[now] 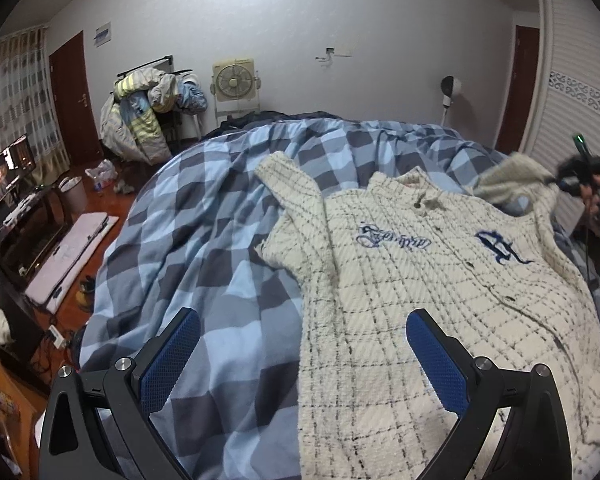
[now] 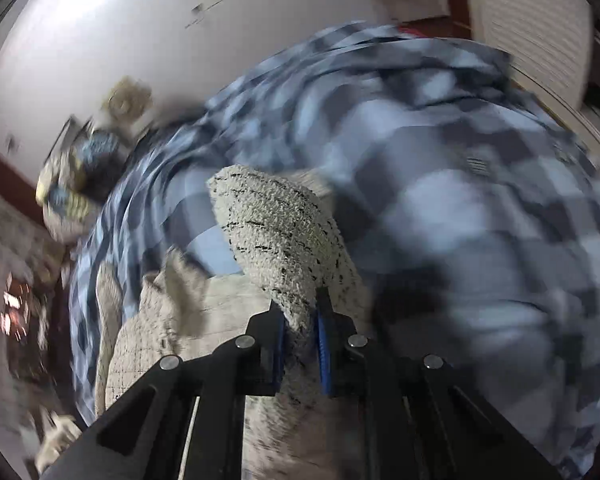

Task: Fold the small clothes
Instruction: 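Grasp the jacket sleeve cuff with the right gripper, then lift the sleeve and fold it across the jacket front with the right gripper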

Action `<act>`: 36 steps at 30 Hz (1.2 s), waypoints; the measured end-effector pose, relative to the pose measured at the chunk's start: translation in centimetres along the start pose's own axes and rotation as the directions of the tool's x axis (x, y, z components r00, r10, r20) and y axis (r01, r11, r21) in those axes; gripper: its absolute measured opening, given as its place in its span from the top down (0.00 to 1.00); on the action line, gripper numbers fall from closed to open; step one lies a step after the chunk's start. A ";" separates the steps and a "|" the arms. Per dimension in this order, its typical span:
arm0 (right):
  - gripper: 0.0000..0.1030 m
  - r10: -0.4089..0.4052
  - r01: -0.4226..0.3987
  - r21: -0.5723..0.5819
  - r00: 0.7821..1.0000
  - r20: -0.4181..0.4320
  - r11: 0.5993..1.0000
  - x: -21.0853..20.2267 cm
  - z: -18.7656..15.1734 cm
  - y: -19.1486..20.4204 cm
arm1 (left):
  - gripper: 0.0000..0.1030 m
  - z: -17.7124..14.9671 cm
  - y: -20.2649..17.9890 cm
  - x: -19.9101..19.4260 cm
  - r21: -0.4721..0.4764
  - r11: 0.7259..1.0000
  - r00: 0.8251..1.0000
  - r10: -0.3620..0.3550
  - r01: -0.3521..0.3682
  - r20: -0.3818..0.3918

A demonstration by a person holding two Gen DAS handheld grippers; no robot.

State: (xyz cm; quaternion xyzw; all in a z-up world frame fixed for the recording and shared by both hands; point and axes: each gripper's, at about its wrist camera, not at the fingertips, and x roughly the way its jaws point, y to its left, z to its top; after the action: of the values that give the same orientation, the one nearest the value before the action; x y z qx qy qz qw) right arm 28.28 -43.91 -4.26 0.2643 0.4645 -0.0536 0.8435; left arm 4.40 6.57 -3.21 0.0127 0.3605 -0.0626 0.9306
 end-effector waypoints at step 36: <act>1.00 -0.572 0.504 -0.424 0.819 -0.041 0.752 13.8 1.7 3.4 | 0.00 1.4 -0.5 4.8 0.001 1.000 0.996 -0.015 0.015 -0.090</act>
State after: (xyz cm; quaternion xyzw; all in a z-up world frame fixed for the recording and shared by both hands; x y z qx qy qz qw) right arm 38.52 -39.74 -13.42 -0.0527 0.5912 -0.1778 0.7849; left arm 8.82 5.46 -5.37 0.0136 0.4019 -0.0691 0.9130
